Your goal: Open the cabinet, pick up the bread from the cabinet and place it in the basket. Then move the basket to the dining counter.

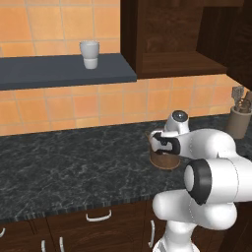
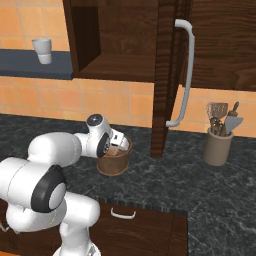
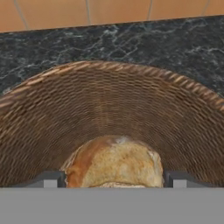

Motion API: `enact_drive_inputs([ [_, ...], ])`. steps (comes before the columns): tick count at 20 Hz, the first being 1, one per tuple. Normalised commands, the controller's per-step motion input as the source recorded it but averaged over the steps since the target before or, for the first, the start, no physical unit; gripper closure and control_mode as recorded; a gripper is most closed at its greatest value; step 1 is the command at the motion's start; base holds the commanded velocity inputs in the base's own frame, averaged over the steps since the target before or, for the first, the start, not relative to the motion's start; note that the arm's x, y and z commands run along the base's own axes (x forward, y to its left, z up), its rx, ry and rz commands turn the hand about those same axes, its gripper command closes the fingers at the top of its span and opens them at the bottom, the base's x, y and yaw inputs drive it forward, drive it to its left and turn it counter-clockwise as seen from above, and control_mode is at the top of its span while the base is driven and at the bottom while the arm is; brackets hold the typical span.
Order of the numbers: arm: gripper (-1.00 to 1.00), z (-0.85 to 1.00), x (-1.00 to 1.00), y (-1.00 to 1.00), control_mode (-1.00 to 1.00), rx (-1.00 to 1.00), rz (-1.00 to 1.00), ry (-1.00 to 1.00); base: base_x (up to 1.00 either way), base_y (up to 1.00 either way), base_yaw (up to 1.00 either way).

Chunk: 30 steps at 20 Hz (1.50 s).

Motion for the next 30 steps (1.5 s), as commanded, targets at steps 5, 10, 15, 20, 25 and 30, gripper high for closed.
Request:
enact_drive_inputs([
  [5, -1.00, 0.03, -0.01, -0.01, -1.00, 0.02, 0.00, 0.00, 0.00, 0.00, 0.00],
  [10, -1.00, 0.28, -0.17, 0.00, -1.00, 0.02, 0.00, 0.00, 0.00, 0.00, 0.00],
  [15, -1.00, 0.41, -0.38, 0.00, -1.00, 0.00, 0.00, 0.00, 0.00, 0.00, 0.00],
  [20, -1.00, 0.55, -0.53, 0.18, -1.00, 0.00, 0.04, 0.00, 0.00, 0.00, 0.00],
  [25, -1.00, 0.06, -0.37, 0.60, -1.00, -0.06, 0.14, 0.03, 0.00, 0.00, 0.00],
  [30, -1.00, -0.10, 0.03, 0.44, -1.00, -0.12, 0.10, 0.13, 0.00, 0.00, 0.00],
])
